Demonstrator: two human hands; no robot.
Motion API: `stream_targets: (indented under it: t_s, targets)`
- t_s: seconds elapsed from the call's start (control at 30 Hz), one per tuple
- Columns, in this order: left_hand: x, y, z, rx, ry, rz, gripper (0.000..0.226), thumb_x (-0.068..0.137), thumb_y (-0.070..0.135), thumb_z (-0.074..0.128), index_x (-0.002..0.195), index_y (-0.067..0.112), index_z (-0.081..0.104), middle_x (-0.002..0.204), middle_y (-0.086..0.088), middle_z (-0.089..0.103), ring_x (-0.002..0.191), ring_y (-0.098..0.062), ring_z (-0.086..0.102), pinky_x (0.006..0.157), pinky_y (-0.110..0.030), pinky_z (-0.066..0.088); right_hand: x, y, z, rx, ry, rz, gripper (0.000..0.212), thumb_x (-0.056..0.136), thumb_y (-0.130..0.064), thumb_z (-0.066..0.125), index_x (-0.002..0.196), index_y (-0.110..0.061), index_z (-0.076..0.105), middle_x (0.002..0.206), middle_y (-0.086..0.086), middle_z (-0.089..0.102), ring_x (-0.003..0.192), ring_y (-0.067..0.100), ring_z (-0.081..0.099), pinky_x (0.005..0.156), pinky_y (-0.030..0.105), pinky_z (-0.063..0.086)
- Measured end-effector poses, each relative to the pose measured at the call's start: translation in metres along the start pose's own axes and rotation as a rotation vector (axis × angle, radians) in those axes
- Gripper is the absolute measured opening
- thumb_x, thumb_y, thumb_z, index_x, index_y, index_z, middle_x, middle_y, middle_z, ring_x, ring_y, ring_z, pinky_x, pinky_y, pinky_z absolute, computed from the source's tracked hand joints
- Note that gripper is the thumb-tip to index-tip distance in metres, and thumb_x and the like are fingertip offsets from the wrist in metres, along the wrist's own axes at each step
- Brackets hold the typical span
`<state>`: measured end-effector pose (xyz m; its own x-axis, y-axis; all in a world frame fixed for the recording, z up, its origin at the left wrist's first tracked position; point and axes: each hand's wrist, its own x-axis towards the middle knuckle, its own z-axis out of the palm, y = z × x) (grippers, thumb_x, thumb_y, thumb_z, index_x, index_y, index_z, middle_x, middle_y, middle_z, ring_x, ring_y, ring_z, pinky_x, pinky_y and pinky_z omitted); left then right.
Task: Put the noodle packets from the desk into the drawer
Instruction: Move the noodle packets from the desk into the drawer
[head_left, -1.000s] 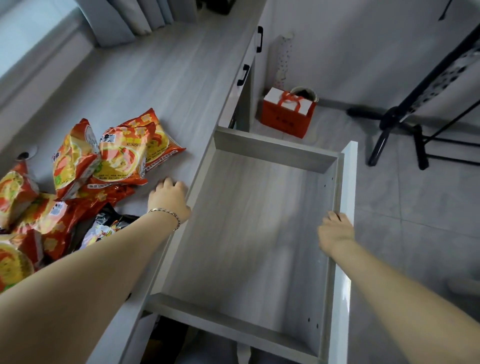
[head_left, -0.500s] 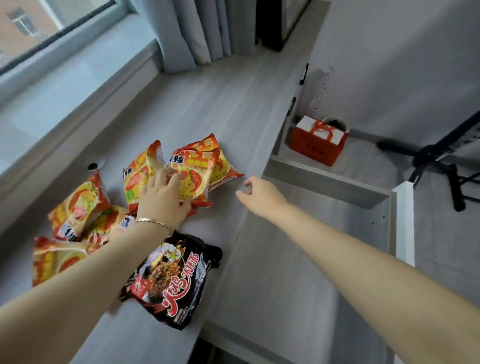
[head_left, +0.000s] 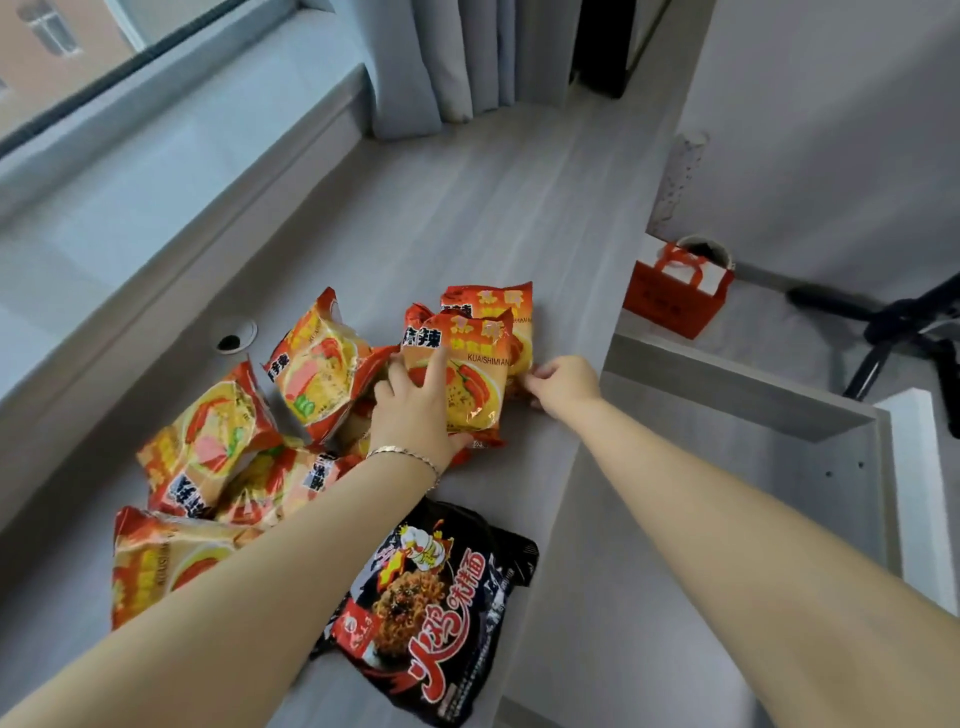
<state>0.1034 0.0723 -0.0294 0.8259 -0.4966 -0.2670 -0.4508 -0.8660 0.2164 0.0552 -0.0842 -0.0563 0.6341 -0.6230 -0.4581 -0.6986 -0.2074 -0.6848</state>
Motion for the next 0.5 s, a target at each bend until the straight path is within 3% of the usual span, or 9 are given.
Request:
stream_targets:
  t_s: [0.1, 0.2, 0.23, 0.33, 0.5]
  targets:
    - [-0.002, 0.010, -0.001, -0.222, -0.035, -0.086, 0.117, 0.061, 0.037, 0.083, 0.142, 0.043, -0.001, 0.130, -0.020, 0.037, 0.115, -0.038, 0.046, 0.089, -0.043, 0.046, -0.010, 0.006, -0.001, -0.015, 0.005, -0.104, 0.035, 0.085, -0.018, 0.058, 0.052, -0.013, 0.049, 0.068, 0.013, 0.064, 0.074, 0.029, 0.059, 0.060, 0.028, 0.040]
    - [-0.011, 0.023, 0.000, -0.441, -0.039, -0.091, 0.114, 0.058, 0.034, 0.083, 0.140, 0.045, 0.005, 0.128, -0.016, 0.040, 0.106, -0.034, 0.052, 0.073, -0.032, 0.041, -0.025, 0.013, -0.013, 0.053, 0.094, -0.225, 0.028, 0.083, -0.014, 0.057, 0.060, -0.010, 0.042, 0.059, 0.001, 0.045, 0.065, 0.020, 0.043, 0.048, 0.019, 0.030]
    - [-0.017, 0.030, 0.000, -0.499, -0.018, -0.073, 0.111, 0.058, 0.033, 0.083, 0.139, 0.046, 0.008, 0.128, -0.014, 0.041, 0.106, -0.032, 0.052, 0.073, -0.030, 0.039, -0.031, 0.019, -0.022, 0.098, 0.149, -0.259, 0.023, 0.083, -0.012, 0.055, 0.064, -0.009, 0.043, 0.060, 0.000, 0.042, 0.062, 0.018, 0.040, 0.046, 0.014, 0.027]
    - [-0.034, 0.061, 0.005, -0.693, 0.062, 0.033, 0.106, 0.058, 0.028, 0.083, 0.138, 0.044, 0.015, 0.126, -0.008, 0.043, 0.109, -0.022, 0.049, 0.082, -0.027, 0.041, -0.051, 0.053, -0.060, 0.182, 0.326, -0.307, 0.029, 0.084, -0.010, 0.051, 0.061, -0.018, 0.035, 0.057, -0.005, 0.037, 0.053, 0.010, 0.034, 0.047, 0.017, 0.027]
    - [-0.062, 0.125, 0.043, -0.868, 0.008, 0.088, 0.107, 0.059, 0.027, 0.084, 0.138, 0.044, 0.013, 0.117, 0.007, 0.033, 0.103, -0.008, 0.042, 0.086, -0.023, 0.039, -0.077, 0.149, -0.113, 0.152, 0.460, -0.141, 0.030, 0.090, -0.013, 0.046, 0.063, -0.017, 0.033, 0.057, -0.002, 0.038, 0.054, 0.013, 0.034, 0.049, 0.026, 0.028]
